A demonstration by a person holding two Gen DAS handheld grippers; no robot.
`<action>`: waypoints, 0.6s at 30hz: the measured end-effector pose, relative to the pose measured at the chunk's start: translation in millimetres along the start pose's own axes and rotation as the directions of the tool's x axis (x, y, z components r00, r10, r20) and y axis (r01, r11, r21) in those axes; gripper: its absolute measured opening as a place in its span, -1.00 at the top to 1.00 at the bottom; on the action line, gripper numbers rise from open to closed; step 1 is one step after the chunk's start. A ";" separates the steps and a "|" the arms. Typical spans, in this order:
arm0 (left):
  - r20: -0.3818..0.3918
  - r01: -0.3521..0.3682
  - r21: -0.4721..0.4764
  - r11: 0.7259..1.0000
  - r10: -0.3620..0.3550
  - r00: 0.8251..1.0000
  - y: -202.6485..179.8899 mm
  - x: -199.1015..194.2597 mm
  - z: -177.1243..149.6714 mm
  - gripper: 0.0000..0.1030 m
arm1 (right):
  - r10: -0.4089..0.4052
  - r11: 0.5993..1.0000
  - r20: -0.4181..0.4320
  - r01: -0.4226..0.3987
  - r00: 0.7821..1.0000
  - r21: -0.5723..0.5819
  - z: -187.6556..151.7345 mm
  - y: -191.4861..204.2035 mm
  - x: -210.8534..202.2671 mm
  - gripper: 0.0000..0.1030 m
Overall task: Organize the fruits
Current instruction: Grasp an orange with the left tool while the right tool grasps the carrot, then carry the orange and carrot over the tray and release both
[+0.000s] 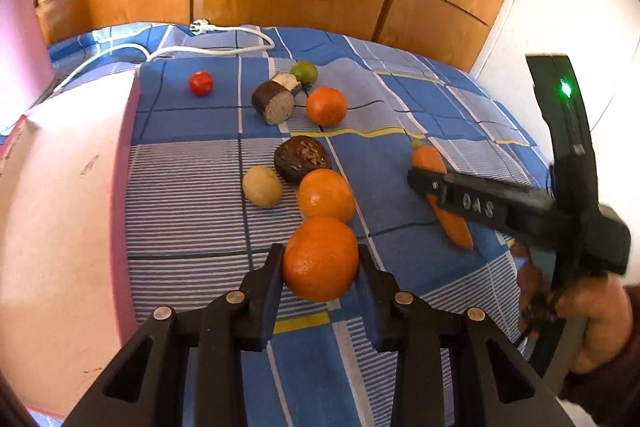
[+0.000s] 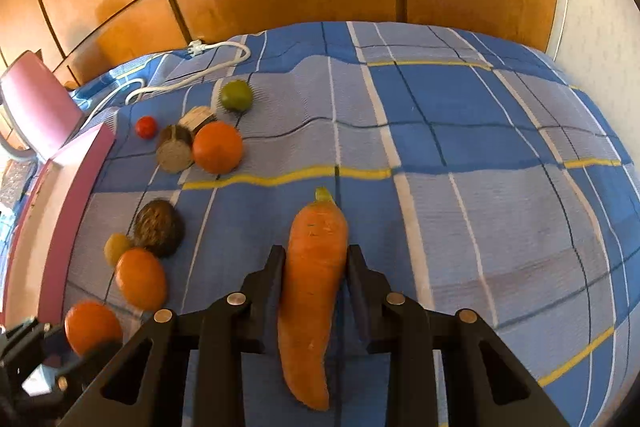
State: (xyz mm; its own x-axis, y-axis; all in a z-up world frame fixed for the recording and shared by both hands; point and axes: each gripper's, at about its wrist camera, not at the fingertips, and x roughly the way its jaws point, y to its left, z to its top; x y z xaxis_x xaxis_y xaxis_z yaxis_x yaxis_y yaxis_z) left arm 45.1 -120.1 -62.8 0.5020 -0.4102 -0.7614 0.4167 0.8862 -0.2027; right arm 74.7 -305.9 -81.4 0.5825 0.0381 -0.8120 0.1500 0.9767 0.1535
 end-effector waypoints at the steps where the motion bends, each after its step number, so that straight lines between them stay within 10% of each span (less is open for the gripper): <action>1: 0.007 -0.004 -0.004 1.000 0.004 1.000 0.4 -3.2 0.0 0.33 | 0.003 1.000 -0.002 -0.003 1.000 -0.005 -2.8 1.6 -1.9 0.41; 18: 0.159 -0.160 -0.105 0.982 0.175 0.972 31.8 -69.8 7.1 0.33 | 0.088 0.994 0.050 -0.084 0.995 -0.070 -16.7 38.1 -42.1 0.43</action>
State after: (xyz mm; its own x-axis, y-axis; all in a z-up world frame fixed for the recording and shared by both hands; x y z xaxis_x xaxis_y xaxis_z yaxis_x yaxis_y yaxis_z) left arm 28.7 -64.8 -11.7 0.6810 -0.2775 -0.6777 0.2490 0.9580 -0.1420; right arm 42.6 -266.7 -50.7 0.6329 0.1133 -0.7659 0.0440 0.9824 0.1817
